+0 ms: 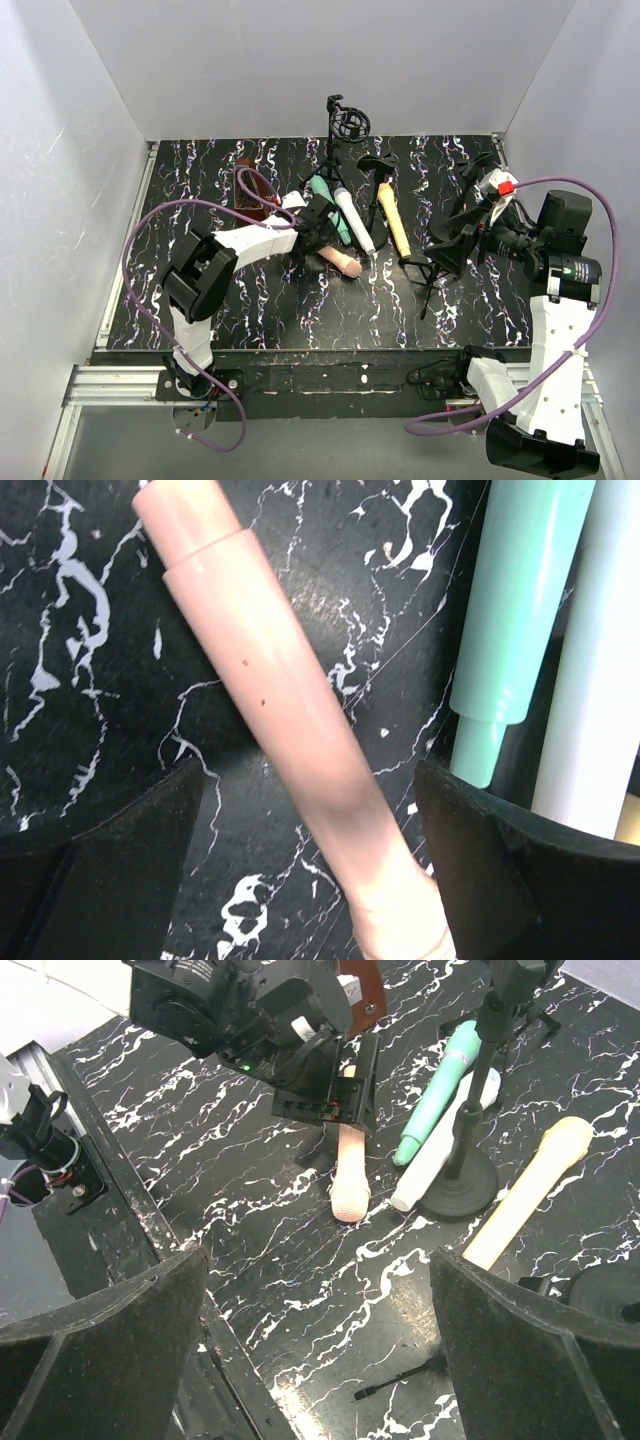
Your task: Attach the microphones to the stand
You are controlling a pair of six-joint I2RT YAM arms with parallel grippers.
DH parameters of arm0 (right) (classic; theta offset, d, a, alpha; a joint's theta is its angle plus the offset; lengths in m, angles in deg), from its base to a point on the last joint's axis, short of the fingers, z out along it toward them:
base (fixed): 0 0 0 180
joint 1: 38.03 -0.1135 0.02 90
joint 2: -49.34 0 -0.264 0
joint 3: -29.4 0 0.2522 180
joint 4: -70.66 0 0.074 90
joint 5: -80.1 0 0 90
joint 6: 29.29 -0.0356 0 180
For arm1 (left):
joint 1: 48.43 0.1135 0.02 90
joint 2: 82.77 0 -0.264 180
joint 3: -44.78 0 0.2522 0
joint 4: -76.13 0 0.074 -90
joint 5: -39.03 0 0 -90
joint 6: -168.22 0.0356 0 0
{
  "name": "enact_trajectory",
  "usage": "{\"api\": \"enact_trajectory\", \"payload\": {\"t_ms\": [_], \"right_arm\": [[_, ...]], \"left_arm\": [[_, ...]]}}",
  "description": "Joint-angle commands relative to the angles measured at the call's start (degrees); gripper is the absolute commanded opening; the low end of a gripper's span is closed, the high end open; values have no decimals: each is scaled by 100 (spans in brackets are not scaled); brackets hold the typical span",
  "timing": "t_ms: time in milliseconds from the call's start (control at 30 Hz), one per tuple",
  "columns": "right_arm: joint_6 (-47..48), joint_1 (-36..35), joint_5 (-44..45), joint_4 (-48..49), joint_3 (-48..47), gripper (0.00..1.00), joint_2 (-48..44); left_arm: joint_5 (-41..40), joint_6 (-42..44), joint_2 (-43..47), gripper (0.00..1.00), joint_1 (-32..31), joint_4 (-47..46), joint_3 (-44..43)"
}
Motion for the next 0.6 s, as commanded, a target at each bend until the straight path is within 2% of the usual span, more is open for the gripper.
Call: {"api": "enact_trajectory", "payload": {"t_ms": [0,100,233,333,433,567], "right_arm": [[-93,-24,-172,196,90,98,-72],[-93,-24,-180,179,107,98,-107],[-93,-24,-198,161,125,98,-142],[-84,-24,-251,152,125,98,-169],[-84,-24,-260,143,107,98,-169],[-5,-24,-286,20,63,98,-186]], "left_arm": [[-331,-246,-236,84,-25,20,-306],[-261,-308,-412,76,-25,38,-341],[-199,-326,-456,61,-25,47,-297],[-164,-273,-386,40,-17,64,-209],[-94,-212,-202,24,-25,64,-17],[-32,-124,307,10,-25,56,414]]}}
